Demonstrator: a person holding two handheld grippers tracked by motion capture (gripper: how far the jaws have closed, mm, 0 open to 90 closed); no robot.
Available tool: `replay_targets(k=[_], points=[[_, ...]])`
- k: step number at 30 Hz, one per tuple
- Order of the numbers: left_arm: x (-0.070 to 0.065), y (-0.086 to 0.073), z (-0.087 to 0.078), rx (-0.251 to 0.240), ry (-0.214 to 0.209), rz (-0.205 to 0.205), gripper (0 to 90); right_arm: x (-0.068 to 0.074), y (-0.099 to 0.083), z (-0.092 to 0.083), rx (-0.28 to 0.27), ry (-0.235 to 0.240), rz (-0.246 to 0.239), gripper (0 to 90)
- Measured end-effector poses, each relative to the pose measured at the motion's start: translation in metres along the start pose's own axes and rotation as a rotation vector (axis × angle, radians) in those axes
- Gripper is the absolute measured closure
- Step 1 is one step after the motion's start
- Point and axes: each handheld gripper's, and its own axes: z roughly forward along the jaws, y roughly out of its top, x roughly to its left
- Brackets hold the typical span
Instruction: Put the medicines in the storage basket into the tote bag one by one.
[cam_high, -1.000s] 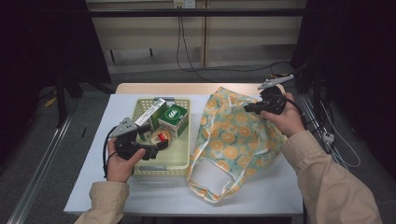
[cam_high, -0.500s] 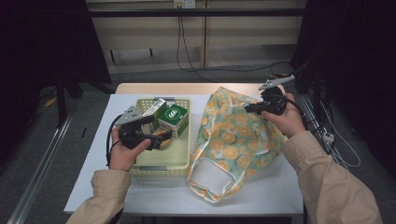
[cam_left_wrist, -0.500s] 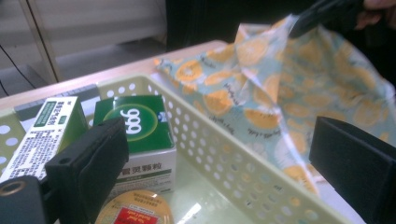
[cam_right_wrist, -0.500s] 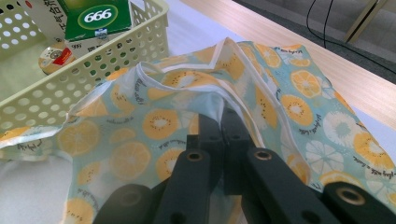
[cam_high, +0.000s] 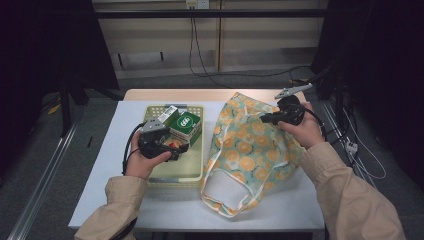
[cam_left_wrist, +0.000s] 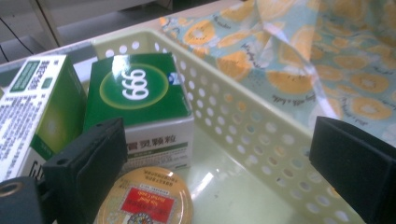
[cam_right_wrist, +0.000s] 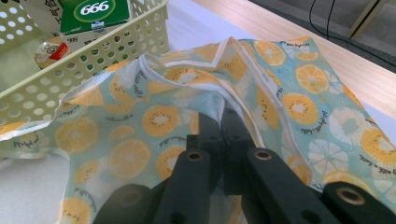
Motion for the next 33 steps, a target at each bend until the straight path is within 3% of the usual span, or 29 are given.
replay_targets(k=[4, 8, 11, 14, 15, 16, 19, 20, 21, 23, 24, 28, 29, 30, 33], points=[[0.004, -0.006, 0.007, 0.029, -0.010, -0.004, 4.8, 0.001, 0.000, 0.001, -0.001, 0.001, -0.001, 90.0], [0.006, -0.010, 0.016, 0.071, 0.012, -0.017, 5.0, 0.001, 0.000, 0.002, 0.001, 0.003, -0.001, 90.0], [0.009, -0.011, 0.024, 0.112, -0.006, -0.017, 5.0, 0.000, 0.000, 0.004, 0.007, 0.002, -0.004, 90.0], [0.011, -0.013, 0.031, 0.152, 0.051, -0.012, 5.1, 0.000, 0.000, 0.005, 0.009, 0.004, -0.004, 90.0], [0.014, -0.013, 0.031, 0.178, 0.033, -0.009, 5.5, 0.000, 0.000, 0.005, 0.012, 0.004, -0.005, 90.0], [0.014, -0.014, 0.034, 0.175, 0.037, -0.023, 5.6, 0.001, 0.000, 0.005, 0.013, 0.004, -0.005, 90.0], [0.018, -0.015, 0.036, 0.197, 0.063, -0.012, 6.0, 0.001, -0.001, 0.006, 0.010, 0.010, -0.004, 90.0], [0.018, -0.015, 0.038, 0.197, 0.087, -0.026, 6.0, 0.000, -0.001, 0.006, 0.010, 0.012, -0.005, 90.0], [0.019, -0.016, 0.040, 0.191, 0.073, -0.054, 6.0, 0.000, -0.001, 0.006, 0.012, 0.010, -0.008, 90.0], [0.022, -0.019, 0.043, 0.212, 0.081, -0.067, 6.1, 0.001, 0.000, 0.007, 0.009, 0.009, -0.005, 90.0], [0.022, -0.020, 0.044, 0.222, 0.106, -0.070, 6.3, 0.001, 0.000, 0.007, 0.008, 0.010, -0.007, 90.0], [0.025, -0.022, 0.048, 0.248, 0.098, -0.057, 7.3, 0.002, 0.000, 0.009, 0.014, 0.017, -0.015, 90.0], [0.024, -0.022, 0.048, 0.246, 0.121, -0.054, 7.5, 0.002, 0.000, 0.009, 0.015, 0.018, -0.016, 90.0], [0.025, -0.022, 0.048, 0.246, 0.106, -0.050, 7.7, 0.002, 0.000, 0.009, 0.017, 0.017, -0.016, 90.0], [0.025, -0.022, 0.049, 0.250, 0.127, -0.015, 7.7, 0.002, 0.000, 0.009, 0.015, 0.015, -0.018, 90.0]])
